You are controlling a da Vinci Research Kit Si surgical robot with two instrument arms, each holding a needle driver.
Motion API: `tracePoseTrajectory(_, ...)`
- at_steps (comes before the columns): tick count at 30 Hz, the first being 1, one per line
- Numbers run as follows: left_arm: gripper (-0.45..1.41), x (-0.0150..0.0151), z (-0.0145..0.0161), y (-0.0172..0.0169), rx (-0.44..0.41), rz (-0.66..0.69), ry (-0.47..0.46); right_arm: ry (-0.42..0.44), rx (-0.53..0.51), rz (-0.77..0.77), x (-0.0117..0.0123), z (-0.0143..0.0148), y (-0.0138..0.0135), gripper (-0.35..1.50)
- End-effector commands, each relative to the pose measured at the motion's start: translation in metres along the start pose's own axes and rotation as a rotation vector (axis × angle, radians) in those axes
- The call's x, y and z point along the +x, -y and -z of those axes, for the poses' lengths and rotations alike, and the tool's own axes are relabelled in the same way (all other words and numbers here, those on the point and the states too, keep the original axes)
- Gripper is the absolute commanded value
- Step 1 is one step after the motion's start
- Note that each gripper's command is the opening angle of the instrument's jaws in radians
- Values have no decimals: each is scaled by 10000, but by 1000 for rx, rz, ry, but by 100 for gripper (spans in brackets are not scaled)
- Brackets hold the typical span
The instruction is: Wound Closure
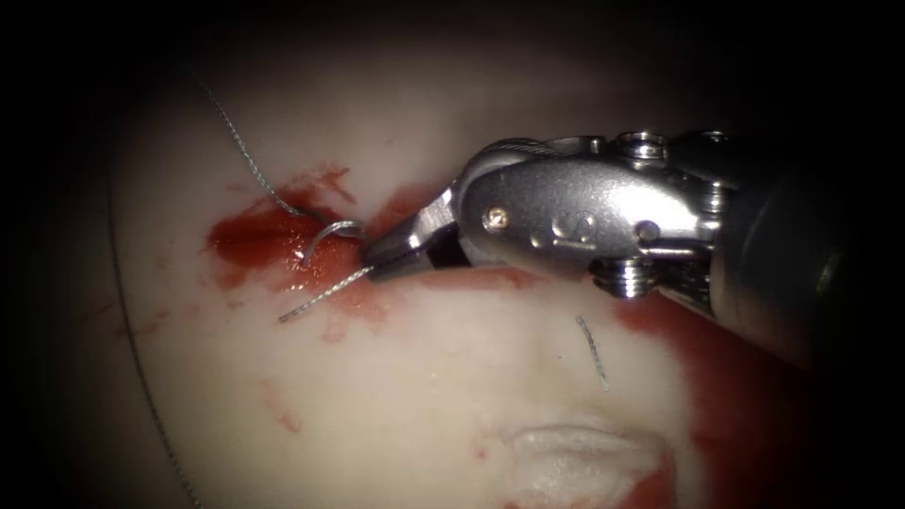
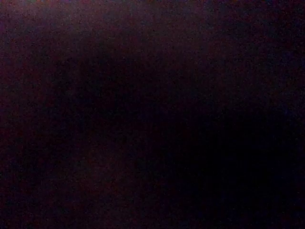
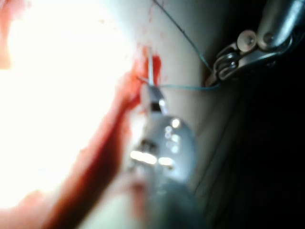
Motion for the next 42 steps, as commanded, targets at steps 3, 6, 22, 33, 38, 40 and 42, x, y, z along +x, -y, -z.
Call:
tracePoseTrajectory(3, -45, -20, 3, -2, -36, -48, 85, -14, 46, 34, 3, -5, -10, -35)
tracePoseTrajectory(6, -45, -27, 3, 2, -81, -58, 180, 15, 103, 62, 3, -15, -5, -35)
tracePoseTrajectory(22, -45, -62, -16, 53, -347, -415, 205, 10, 124, 98, 1, -41, 21, -35)
tracePoseTrajectory(33, -45, -80, -19, 63, -590, -552, -187, -73, 255, 135, 23, -46, 26, -35)
tracePoseTrajectory(38, -45, -89, -12, 52, -579, -549, -155, -144, 290, 152, 30, -45, 29, -35)
tracePoseTrajectory(40, -45, -87, -10, 49, -567, -559, -124, -162, 284, 148, 32, -42, 32, -35)
tracePoseTrajectory(42, -45, -82, -10, 47, -565, -559, -110, -170, 284, 141, 34, -40, 37, -35)
